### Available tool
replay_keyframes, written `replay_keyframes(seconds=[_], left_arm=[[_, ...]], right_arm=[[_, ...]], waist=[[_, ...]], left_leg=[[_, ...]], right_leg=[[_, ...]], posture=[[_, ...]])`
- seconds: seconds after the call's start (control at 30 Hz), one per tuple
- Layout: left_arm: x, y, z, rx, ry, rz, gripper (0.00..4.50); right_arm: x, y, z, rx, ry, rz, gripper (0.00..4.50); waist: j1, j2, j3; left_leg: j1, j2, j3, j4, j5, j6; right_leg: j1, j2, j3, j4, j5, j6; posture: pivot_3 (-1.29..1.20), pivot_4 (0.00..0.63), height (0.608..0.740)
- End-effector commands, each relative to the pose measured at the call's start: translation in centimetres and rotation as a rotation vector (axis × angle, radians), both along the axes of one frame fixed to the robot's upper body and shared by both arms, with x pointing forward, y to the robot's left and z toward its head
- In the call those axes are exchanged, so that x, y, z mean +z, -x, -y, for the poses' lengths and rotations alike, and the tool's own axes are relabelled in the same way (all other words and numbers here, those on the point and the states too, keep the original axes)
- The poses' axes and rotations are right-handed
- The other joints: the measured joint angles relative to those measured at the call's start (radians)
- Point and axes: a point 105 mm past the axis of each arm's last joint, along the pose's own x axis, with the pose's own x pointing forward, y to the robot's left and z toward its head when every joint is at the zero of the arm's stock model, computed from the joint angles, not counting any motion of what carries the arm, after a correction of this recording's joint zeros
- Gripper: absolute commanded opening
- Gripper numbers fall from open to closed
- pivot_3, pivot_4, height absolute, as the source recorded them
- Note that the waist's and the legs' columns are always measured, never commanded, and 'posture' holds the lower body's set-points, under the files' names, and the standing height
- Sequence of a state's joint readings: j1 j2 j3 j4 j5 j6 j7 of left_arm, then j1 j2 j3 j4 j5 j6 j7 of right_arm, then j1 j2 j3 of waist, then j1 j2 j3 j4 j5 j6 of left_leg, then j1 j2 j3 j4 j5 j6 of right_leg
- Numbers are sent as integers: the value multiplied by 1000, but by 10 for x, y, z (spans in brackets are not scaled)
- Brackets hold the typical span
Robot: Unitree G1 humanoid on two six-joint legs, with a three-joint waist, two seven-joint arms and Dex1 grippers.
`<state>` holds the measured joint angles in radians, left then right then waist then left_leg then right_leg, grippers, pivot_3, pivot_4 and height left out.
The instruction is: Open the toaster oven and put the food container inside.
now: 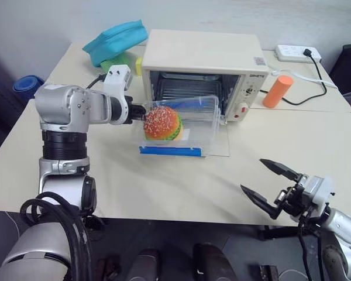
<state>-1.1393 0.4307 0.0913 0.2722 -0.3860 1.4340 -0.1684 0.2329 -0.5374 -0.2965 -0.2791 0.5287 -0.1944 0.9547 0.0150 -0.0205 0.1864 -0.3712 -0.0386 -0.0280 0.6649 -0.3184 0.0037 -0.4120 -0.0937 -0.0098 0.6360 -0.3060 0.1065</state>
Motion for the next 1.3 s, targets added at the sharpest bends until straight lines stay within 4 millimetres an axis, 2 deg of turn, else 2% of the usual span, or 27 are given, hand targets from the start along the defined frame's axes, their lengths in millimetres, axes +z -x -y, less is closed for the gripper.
replay_keyframes(seconds=[0.03, 0.1, 0.17, 0.23, 0.33, 0.43, 0.5, 0.57, 0.67, 0.73, 0.8, 0.87, 0.93, 1.0, 1.1, 1.17, 1.3], left_arm=[[21, -11, 4, 23, -20, 95, 129], [22, -13, 10, 4, -13, 100, 129], [18, -17, 10, 25, -11, 93, 866], [17, -19, 13, 19, 0, 86, 1284], [19, -20, 17, 7, 17, 98, 2215], [30, -19, 17, -12, 82, 129, 3103], [42, -18, 7, -24, 127, 180, 3691], [56, -16, -7, -65, 157, 271, 3691], [58, -3, -29, -178, 150, 328, 3714], [54, 9, -41, -302, 57, 405, 3327], [40, 25, -44, -440, -6, 409, 2805], [24, 40, -43, -550, -27, 399, 2472], [3, 56, -35, -682, -56, 392, 1998], [-18, 65, -28, -739, -65, 374, 1454], [-30, 65, -15, -728, 8, 388, 556], [-38, 63, -8, -721, -2, 400, 12], [-43, 53, 3, -646, 46, 437, 12]], right_arm=[[14, 9, 3, -44, 5, 64, 4500], [13, 12, 4, -60, 0, 61, 4500], [11, 15, 2, -71, -8, 52, 4500], [10, 16, 1, -79, -16, 48, 4500], [10, 16, -4, -74, -27, 46, 4500], [10, 12, -9, -66, -20, 31, 4500], [16, 6, -13, -76, -40, 22, 4500], [22, 4, -23, -20, -54, -11, 4500], [18, 3, -38, 63, -11, -93, 3923], [17, -3, -47, 87, 23, -122, 3252], [15, -10, -58, 119, 46, -154, 2524], [9, -17, -72, 166, 81, -193, 2118], [5, -26, -83, 191, 105, -206, 1667], [2, -39, -91, 190, 123, -211, 1079], [-1, -55, -97, 183, 159, -194, 59], [1, -63, -99, 177, 146, -187, 0], [8, -82, -100, 151, 146, -140, 0]], waist=[[4, 0, 0], [7, 0, 0], [7, 0, 0], [9, 0, 0], [7, 0, 0], [6, 0, 0], [4, 0, 0], [-1, 0, 0], [-12, 1, 0], [-18, 1, 0], [-17, 1, 0], [-13, 1, 0], [-11, 1, 0], [-4, 1, 0], [8, 1, 0], [9, 1, 0], [6, 1, 0]], left_leg=[[0, 0, 0, 0, 0, 0], [0, 0, 0, 0, 0, 0], [0, 0, 0, 0, 0, 0], [0, 0, 0, 0, 0, 0], [0, 0, 1, 0, 0, 0], [0, 0, 1, 0, 0, 0], [0, 0, 1, 0, 0, 0], [0, 0, 2, 0, 1, -1], [1, 1, 3, -1, 1, -1], [2, 2, 3, -2, 1, -2], [2, 2, 3, -1, 1, -2], [1, 2, 3, 0, 1, -1], [0, 1, 0, 1, 1, 0], [-1, 1, -1, 1, 1, 1], [-2, 0, -1, 1, 1, 3], [-3, 0, -2, 2, 1, 3], [-3, -1, -2, 2, 0, 3]], right_leg=[[0, 0, 0, 0, 0, 0], [0, 0, 0, 0, 0, 0], [0, 0, 0, 0, 0, 0], [0, 0, 0, 0, 0, 0], [0, 0, -1, 0, 0, 0], [0, 0, -2, 0, 0, 0], [0, 0, -2, 0, 0, 0], [-1, 0, -2, 1, 0, 0], [-2, 1, -2, 1, 0, 0], [-1, 1, -3, 1, 0, 0], [-1, 1, -1, 1, 0, -1], [-1, 1, 1, 0, -1, -1], [-1, -1, 3, -1, -1, -1], [0, -2, 3, -1, -1, -1], [0, -3, 2, -2, -1, -1], [0, -2, 1, -2, -1, -1], [-1, -2, 1, -1, -1, -1]], posture=[[0, 150, 740], [0, 150, 740], [0, 150, 740], [0, 150, 740], [0, 150, 740], [0, 150, 740], [0, 150, 740], [0, 150, 740], [0, 150, 740], [0, 150, 740], [0, 150, 740], [0, 150, 740], [0, 150, 740], [0, 150, 740], [0, 150, 740], [0, 150, 740], [0, 150, 740]])
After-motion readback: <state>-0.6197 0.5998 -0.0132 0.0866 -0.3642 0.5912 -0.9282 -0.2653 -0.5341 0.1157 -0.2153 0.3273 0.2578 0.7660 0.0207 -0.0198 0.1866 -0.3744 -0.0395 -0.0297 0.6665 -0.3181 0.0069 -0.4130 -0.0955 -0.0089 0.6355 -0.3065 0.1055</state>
